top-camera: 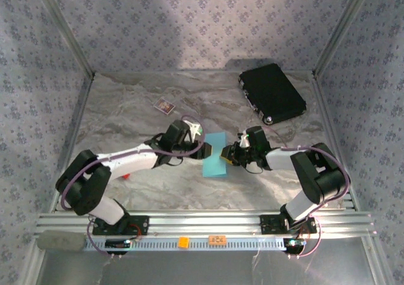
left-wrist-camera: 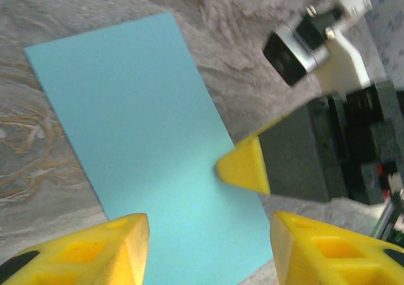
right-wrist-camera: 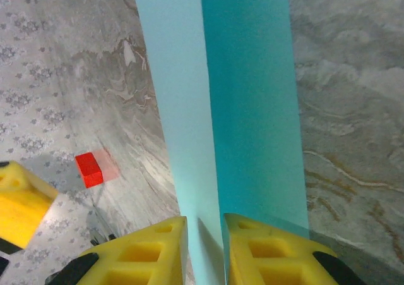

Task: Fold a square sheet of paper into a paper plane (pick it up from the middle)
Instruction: Fold the triangle a second time at the center of the table.

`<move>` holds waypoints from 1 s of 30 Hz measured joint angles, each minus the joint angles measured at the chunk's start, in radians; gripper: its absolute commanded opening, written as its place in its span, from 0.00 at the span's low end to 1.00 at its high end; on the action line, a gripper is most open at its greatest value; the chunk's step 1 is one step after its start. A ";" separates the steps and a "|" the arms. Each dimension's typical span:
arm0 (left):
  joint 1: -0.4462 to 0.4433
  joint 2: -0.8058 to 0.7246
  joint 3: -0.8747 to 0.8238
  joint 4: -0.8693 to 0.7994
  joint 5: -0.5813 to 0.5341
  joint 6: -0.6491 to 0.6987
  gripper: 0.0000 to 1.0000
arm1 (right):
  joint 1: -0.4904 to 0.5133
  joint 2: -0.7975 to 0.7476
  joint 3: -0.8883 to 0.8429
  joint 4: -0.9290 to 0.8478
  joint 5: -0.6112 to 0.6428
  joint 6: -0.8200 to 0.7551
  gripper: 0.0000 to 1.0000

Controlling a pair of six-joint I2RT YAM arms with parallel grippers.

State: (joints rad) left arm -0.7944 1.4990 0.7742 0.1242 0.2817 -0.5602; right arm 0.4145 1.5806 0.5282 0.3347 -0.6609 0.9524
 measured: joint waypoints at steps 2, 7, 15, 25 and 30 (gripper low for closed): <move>-0.045 -0.021 -0.048 0.048 -0.037 0.040 0.53 | -0.003 0.006 0.011 -0.006 -0.010 -0.009 0.21; -0.173 -0.033 -0.115 0.125 -0.146 0.178 0.54 | -0.013 0.013 0.021 -0.017 -0.014 -0.026 0.18; -0.365 0.027 -0.113 0.171 -0.368 0.447 0.57 | -0.016 0.019 0.021 -0.021 -0.018 -0.029 0.16; -0.443 0.150 -0.023 0.131 -0.564 0.614 0.63 | -0.016 0.019 0.021 -0.021 -0.018 -0.029 0.15; -0.463 0.199 0.019 0.113 -0.632 0.668 0.63 | -0.016 0.019 0.027 -0.023 -0.018 -0.029 0.15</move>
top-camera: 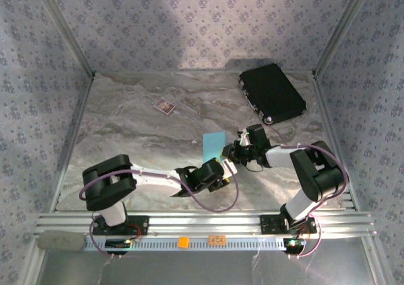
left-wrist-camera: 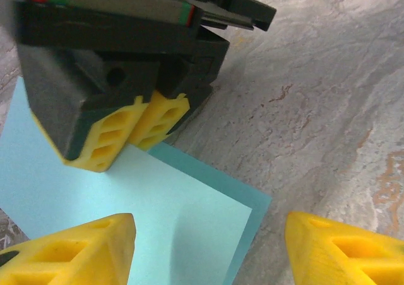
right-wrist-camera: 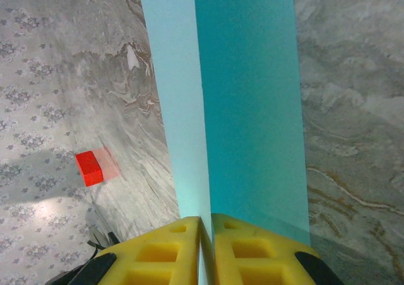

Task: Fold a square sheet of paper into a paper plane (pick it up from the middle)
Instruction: Fold the triangle a second time at the center of the table.

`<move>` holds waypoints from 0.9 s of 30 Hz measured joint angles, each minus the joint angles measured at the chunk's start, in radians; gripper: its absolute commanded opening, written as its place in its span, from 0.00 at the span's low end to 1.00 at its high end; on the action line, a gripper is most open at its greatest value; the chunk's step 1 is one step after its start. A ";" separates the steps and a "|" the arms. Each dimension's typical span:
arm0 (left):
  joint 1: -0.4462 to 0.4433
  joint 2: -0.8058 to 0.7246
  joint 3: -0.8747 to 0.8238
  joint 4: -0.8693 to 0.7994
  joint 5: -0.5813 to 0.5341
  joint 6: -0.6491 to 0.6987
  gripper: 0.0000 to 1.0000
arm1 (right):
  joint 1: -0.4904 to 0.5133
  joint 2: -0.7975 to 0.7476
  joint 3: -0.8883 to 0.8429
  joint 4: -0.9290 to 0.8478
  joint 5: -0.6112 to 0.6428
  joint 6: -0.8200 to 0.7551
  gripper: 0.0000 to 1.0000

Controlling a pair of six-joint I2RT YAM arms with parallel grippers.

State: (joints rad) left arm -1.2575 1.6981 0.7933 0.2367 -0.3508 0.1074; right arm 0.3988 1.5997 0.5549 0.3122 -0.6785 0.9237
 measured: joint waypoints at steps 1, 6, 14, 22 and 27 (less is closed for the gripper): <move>-0.003 0.014 0.009 -0.004 -0.010 0.009 0.63 | 0.000 0.000 0.000 0.000 0.000 0.000 0.15; -0.018 0.042 0.018 -0.017 -0.064 0.042 0.63 | 0.000 0.000 0.001 -0.001 0.000 0.000 0.15; -0.019 0.064 0.033 -0.020 -0.134 0.072 0.57 | 0.000 0.000 0.000 -0.001 0.000 0.000 0.15; -0.019 0.064 0.033 -0.016 -0.138 0.088 0.49 | -0.005 0.000 0.000 -0.002 0.001 0.000 0.15; -0.019 0.061 0.032 -0.005 -0.132 0.087 0.45 | -0.009 0.000 0.000 -0.002 0.001 0.001 0.15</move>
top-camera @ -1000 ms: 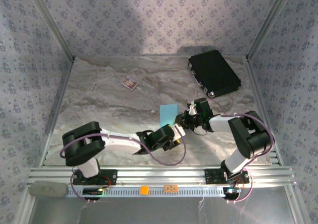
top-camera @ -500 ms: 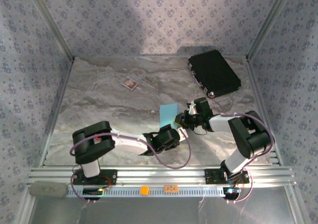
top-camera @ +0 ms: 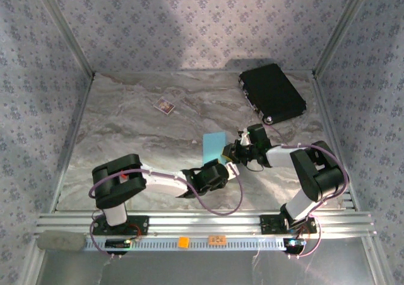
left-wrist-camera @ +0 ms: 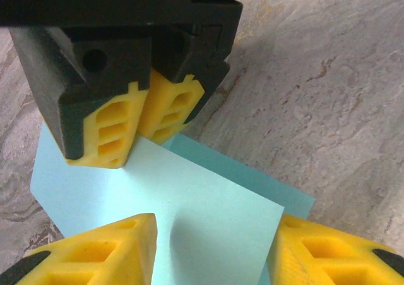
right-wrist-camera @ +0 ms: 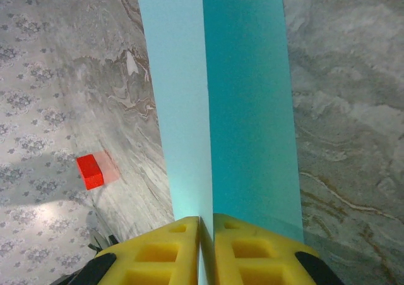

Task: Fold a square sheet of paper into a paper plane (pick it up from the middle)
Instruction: Fold the triangle a second time at the center of the table.

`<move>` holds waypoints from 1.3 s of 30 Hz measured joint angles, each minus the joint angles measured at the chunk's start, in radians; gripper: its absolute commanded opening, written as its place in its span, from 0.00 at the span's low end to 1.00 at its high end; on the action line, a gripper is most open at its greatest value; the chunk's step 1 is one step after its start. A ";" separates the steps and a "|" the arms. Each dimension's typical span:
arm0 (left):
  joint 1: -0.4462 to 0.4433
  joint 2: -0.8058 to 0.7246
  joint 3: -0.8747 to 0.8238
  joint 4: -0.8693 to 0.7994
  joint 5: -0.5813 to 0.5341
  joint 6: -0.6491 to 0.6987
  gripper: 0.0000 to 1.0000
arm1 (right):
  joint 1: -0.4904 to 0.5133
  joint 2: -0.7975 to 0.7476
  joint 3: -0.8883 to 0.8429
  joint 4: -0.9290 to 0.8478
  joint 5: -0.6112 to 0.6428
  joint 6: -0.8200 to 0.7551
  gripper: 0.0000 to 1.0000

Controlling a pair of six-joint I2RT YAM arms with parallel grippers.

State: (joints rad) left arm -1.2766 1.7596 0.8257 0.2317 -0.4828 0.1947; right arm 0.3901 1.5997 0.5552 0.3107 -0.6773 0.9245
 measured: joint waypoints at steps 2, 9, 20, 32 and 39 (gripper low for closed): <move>0.000 -0.006 0.000 0.001 0.000 -0.001 0.44 | -0.002 0.000 0.000 0.000 0.000 0.003 0.15; 0.000 -0.043 -0.014 0.007 0.004 -0.003 0.34 | -0.003 0.000 0.000 0.000 0.001 0.003 0.15; 0.000 -0.051 -0.031 0.006 0.006 -0.026 0.09 | -0.003 0.000 -0.001 0.000 0.008 0.003 0.16; 0.152 -0.145 -0.048 -0.026 0.316 -0.232 0.02 | -0.019 -0.084 -0.007 -0.101 0.077 -0.001 0.28; 0.292 -0.145 -0.063 -0.018 0.603 -0.391 0.03 | -0.023 -0.239 -0.027 -0.216 0.140 -0.027 0.26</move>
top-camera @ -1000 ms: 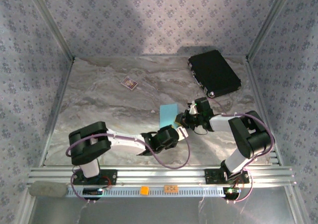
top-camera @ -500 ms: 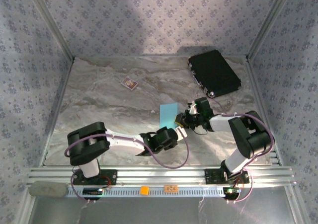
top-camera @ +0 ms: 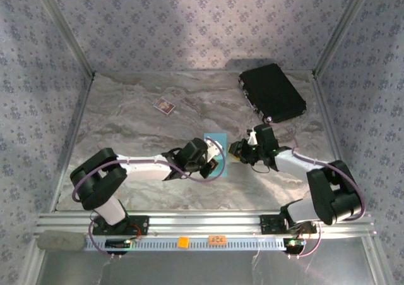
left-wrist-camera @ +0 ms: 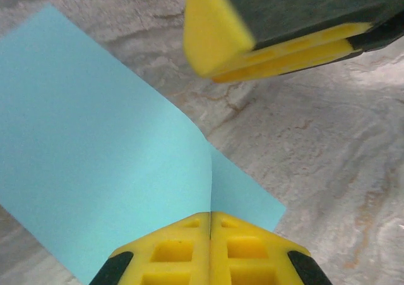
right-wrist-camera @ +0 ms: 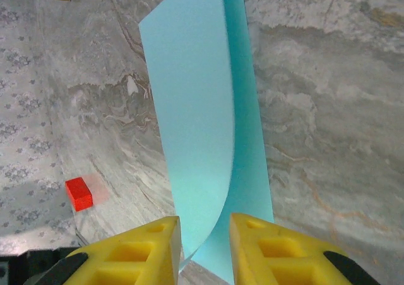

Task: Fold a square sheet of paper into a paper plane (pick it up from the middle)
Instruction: Fold the triangle a second time at the center of the table.

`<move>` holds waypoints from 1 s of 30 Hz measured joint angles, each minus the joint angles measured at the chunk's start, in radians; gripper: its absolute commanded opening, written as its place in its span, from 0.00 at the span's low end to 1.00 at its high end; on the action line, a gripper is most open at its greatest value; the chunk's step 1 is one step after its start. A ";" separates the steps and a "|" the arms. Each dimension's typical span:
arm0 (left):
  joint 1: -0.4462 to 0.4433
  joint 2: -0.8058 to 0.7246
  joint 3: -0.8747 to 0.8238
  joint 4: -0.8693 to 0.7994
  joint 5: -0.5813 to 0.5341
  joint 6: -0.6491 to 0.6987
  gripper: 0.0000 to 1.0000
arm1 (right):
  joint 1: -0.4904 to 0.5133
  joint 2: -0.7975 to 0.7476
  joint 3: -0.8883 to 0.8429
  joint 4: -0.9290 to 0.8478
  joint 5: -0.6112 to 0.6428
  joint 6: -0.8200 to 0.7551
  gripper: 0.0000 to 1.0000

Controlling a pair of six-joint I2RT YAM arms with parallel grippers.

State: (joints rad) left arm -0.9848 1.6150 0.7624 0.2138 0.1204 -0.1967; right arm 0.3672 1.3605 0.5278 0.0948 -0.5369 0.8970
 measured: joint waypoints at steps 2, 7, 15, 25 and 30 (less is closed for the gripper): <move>0.018 0.003 -0.001 0.005 0.050 -0.030 0.03 | 0.006 -0.022 -0.011 -0.015 0.000 -0.005 0.22; 0.051 0.005 -0.011 0.027 0.124 -0.084 0.04 | 0.074 -0.023 -0.023 -0.028 -0.002 -0.008 0.11; 0.069 0.005 -0.019 0.029 0.158 -0.109 0.10 | 0.159 0.080 -0.006 0.009 -0.002 0.003 0.08; 0.082 0.005 -0.019 0.028 0.180 -0.111 0.15 | 0.159 0.125 0.001 0.075 -0.001 0.031 0.08; 0.089 0.005 -0.019 0.028 0.181 -0.111 0.06 | 0.159 0.131 0.001 0.082 -0.001 0.031 0.08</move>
State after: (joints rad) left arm -0.8963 1.6196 0.7429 0.2417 0.3012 -0.3077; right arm 0.5259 1.4914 0.5285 0.1764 -0.5377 0.9279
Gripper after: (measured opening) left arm 0.085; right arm 0.085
